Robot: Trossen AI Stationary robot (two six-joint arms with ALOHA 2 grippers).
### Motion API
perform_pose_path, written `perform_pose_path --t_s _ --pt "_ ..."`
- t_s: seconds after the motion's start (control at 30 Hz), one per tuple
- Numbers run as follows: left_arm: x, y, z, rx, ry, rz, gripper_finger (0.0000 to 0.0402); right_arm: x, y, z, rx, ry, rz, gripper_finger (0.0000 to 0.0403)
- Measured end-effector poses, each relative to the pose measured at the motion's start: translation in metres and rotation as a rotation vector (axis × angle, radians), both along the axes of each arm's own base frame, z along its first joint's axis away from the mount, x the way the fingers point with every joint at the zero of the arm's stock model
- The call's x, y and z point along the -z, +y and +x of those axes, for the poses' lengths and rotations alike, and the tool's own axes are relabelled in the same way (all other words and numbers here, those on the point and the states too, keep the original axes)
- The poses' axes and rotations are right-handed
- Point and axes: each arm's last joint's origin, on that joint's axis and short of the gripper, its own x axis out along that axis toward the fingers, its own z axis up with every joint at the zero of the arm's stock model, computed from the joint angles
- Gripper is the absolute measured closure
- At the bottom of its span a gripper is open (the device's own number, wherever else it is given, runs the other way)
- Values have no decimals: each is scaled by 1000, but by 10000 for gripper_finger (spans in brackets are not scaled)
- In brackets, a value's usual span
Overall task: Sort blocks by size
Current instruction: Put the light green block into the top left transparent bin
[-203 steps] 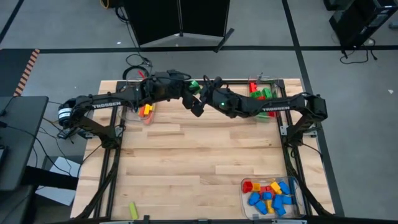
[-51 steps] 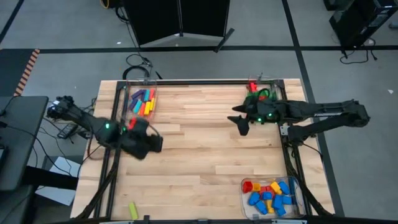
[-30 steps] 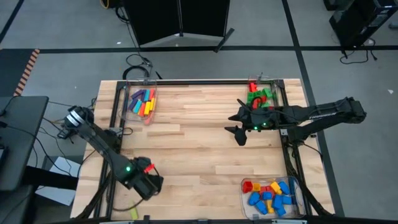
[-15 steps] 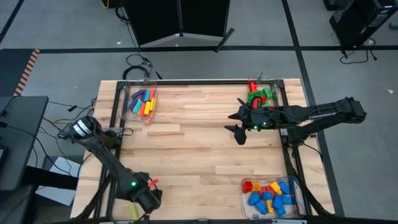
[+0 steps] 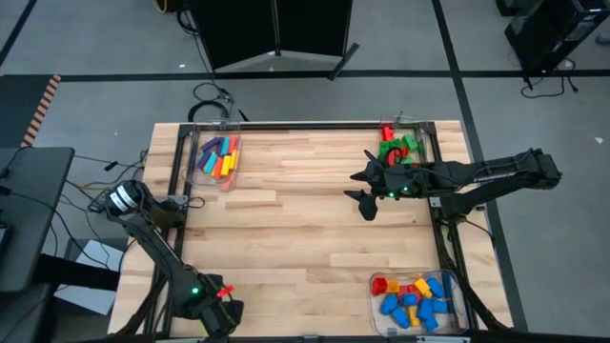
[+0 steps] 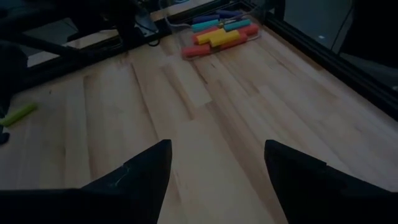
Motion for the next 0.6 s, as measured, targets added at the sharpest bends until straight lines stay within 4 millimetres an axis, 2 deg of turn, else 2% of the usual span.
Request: perform_pose_path --t_s 0.1,0.27,0.6 --pt "0 -1 -8 6 91 -9 133 0 0 0 0 0 0 135" --pt "3 -4 -11 17 104 -3 133 0 0 0 0 1 0 135" --pt "44 -24 -6 29 155 -4 133 0 0 0 -1 1 0 135"
